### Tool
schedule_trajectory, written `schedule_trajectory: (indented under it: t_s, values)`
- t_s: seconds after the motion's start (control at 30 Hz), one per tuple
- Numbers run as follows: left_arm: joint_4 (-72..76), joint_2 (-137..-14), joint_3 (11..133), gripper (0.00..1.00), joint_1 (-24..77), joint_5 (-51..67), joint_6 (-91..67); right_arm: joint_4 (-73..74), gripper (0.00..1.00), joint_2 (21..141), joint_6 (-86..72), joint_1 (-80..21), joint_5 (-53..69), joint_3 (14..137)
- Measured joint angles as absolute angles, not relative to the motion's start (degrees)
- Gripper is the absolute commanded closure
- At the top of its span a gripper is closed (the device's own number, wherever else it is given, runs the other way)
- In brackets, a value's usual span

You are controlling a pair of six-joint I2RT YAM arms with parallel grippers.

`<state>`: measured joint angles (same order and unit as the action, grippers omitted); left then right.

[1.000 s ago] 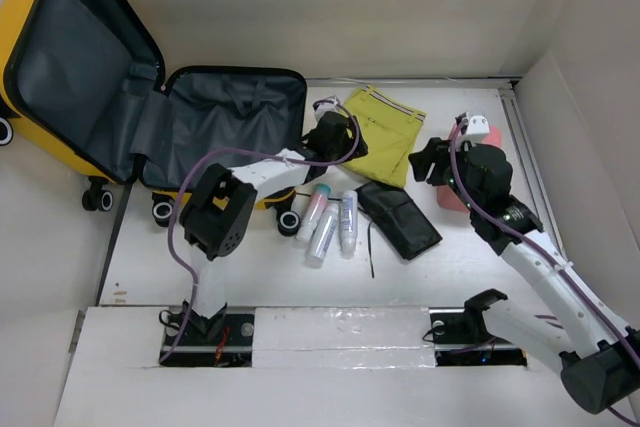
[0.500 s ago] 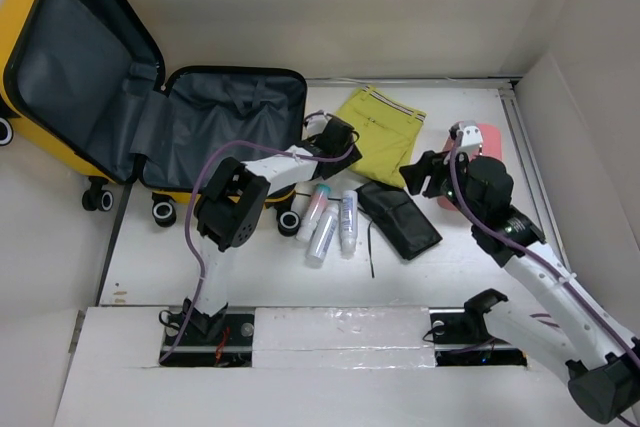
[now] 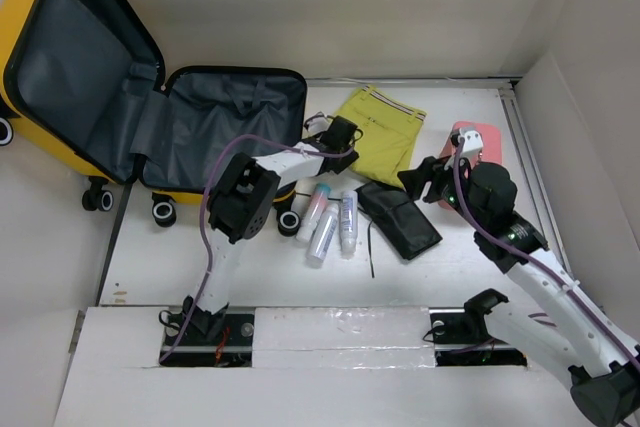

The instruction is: Pack the luggage

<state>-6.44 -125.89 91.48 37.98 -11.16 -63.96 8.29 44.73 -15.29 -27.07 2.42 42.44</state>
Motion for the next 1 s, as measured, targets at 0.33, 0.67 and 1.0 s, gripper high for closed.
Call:
schedule_trajectory:
  t_s: [0.33, 0.67, 1.0]
  values:
    - [-5.6, -128.9, 97.3, 1.00, 37.0, -9.0, -58.7, 7.4, 0.36, 44.8, -15.3, -27.2, 2.8, 42.2]
    - [-15.8, -134.9, 132.2, 1.00, 33.6, -0.4, -36.9, 6.7, 0.36, 44.7, -15.3, -27.5, 3.0, 42.2]
    - [-22.0, -123.4, 123.8, 1.00, 13.9, 18.5, -21.9, 5.7, 0.36, 45.3, -15.3, -27.5, 3.1, 42.2]
